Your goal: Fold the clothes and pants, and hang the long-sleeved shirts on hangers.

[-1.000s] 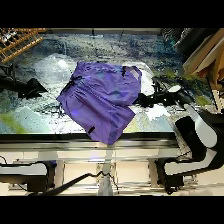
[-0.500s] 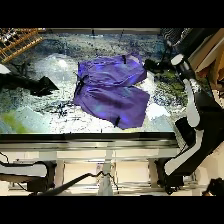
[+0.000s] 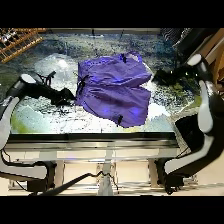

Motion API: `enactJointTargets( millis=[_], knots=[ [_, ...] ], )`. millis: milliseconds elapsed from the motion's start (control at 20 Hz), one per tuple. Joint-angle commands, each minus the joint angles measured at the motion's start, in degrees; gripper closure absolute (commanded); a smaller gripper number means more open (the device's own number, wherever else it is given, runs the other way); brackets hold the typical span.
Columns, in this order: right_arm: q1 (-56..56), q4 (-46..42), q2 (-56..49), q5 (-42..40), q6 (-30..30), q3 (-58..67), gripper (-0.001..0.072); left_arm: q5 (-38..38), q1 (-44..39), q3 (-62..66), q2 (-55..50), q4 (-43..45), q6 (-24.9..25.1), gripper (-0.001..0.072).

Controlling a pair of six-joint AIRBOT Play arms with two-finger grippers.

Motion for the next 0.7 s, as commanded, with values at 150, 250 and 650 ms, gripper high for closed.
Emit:
enactJointTargets(
  millis=[150, 250, 650],
  knots=[
    [-2.2, 9.5, 27.6, 1.4, -5.8, -44.9, 0.0089, 8.0, -1.8, -3.3, -0.3, -3.8, -2.3, 0.0126],
    [-2.2, 14.9, 31.5, 1.1, -5.8, -52.9, 0.0085, 8.2, -2.4, -3.3, -1.1, -5.4, -2.7, 0.0126],
    [1.2, 23.8, 33.8, -15.1, -3.4, -67.3, 0.012, 11.8, -5.7, -3.3, -4.5, -8.1, -3.7, 0.0142]
  ],
)
